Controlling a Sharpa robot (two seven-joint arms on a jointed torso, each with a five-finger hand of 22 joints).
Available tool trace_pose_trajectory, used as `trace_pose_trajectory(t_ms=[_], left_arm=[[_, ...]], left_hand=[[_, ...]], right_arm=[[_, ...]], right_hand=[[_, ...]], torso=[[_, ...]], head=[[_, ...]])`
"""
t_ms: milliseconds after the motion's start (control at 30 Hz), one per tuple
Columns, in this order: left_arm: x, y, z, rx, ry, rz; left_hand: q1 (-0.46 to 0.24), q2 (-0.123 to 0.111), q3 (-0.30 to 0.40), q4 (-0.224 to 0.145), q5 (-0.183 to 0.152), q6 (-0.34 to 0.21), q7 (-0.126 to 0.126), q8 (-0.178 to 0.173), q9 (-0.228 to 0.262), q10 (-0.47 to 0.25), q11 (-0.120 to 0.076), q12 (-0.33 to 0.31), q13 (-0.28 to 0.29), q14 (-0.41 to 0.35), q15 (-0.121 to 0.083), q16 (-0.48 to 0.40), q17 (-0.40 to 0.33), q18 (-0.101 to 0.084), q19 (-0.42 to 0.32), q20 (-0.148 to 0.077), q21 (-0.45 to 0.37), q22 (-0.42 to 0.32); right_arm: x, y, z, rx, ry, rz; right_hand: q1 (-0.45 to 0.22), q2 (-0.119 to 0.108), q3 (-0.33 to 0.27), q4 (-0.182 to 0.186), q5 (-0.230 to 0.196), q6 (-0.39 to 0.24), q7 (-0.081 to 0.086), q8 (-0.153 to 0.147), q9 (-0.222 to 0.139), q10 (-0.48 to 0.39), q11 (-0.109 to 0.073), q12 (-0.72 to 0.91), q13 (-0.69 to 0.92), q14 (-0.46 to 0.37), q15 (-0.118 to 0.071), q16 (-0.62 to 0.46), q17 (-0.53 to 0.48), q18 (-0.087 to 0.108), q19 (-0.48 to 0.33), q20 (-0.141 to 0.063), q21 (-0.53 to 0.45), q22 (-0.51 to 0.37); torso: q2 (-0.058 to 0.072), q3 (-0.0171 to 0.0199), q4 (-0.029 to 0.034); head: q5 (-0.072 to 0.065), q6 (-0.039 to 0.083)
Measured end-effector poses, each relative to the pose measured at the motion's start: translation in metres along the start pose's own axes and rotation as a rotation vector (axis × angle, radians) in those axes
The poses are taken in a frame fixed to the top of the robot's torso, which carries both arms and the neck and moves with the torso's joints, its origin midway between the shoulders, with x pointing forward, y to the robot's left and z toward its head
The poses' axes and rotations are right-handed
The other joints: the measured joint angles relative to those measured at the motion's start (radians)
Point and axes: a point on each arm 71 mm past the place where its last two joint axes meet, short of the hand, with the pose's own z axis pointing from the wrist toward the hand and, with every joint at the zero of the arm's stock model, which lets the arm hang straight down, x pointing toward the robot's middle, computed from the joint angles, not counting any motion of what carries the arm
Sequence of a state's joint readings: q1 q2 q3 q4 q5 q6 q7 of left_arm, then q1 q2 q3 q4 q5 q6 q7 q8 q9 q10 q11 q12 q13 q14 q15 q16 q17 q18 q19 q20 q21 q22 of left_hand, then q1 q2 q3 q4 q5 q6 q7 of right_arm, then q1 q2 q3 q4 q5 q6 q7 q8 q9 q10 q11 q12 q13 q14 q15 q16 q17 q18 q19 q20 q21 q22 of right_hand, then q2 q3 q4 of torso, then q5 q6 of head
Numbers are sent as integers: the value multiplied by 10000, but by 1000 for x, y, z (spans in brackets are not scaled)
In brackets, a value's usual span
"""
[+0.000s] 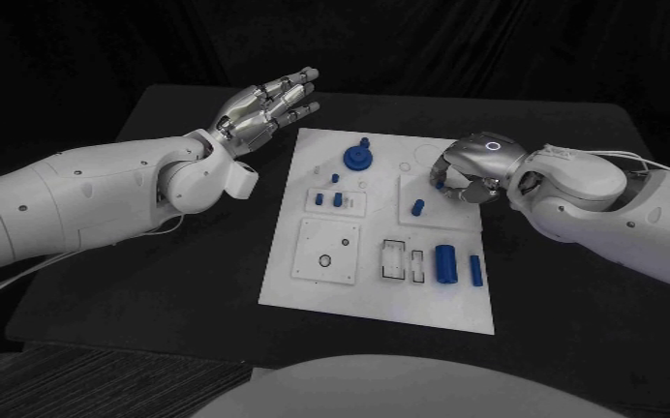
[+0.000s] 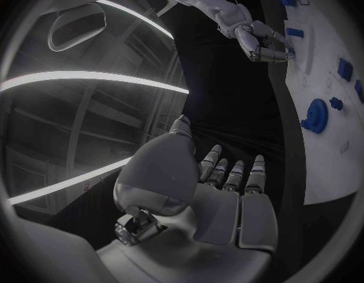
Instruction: Assemble the parts on the task board
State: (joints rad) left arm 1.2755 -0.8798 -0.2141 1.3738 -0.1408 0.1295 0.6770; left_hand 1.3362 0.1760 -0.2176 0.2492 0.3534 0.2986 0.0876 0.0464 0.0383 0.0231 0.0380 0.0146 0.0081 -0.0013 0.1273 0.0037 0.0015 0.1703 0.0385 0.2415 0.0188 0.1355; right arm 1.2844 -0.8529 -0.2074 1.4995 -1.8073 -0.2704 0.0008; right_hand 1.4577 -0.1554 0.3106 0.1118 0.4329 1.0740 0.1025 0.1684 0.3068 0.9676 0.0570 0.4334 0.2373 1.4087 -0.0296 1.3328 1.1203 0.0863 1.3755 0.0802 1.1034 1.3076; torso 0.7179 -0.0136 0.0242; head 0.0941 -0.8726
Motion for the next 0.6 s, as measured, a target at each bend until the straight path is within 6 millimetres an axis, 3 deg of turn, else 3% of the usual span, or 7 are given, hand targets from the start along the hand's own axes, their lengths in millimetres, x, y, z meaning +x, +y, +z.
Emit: trace_pose_trajectory(t_ms=[267, 600], left_arm=[[0, 1, 1, -17, -1, -2], [-1, 2, 0, -38, -20, -9]], left_hand=[[75, 75, 1, -55, 110, 107, 36, 40, 9, 1, 71, 0, 7, 36, 35, 0, 2, 0, 31, 31, 39, 49], [179, 178, 15, -125, 262, 142, 72, 78, 9, 39, 110, 0, 8, 24, 94, 0, -1, -1, 71, 71, 39, 78]], right_arm=[[-1, 0, -1, -21, -86, 5], [-1, -2, -9, 16, -282, 51]], right_hand=[[-16, 18, -29, -191, -1, 285, -76, 446, 120, 663, -101, -104, -80, 0, 0, -38, -70, 0, 0, 0, 0, -1], [57, 167, 65, -351, 80, 246, -36, 465, 121, 863, -111, -219, -124, -37, 37, -134, -222, 0, 0, 0, -49, -1]], torso=[[0, -6, 0], [11, -16, 5]], head=[[19, 0], [105, 0]])
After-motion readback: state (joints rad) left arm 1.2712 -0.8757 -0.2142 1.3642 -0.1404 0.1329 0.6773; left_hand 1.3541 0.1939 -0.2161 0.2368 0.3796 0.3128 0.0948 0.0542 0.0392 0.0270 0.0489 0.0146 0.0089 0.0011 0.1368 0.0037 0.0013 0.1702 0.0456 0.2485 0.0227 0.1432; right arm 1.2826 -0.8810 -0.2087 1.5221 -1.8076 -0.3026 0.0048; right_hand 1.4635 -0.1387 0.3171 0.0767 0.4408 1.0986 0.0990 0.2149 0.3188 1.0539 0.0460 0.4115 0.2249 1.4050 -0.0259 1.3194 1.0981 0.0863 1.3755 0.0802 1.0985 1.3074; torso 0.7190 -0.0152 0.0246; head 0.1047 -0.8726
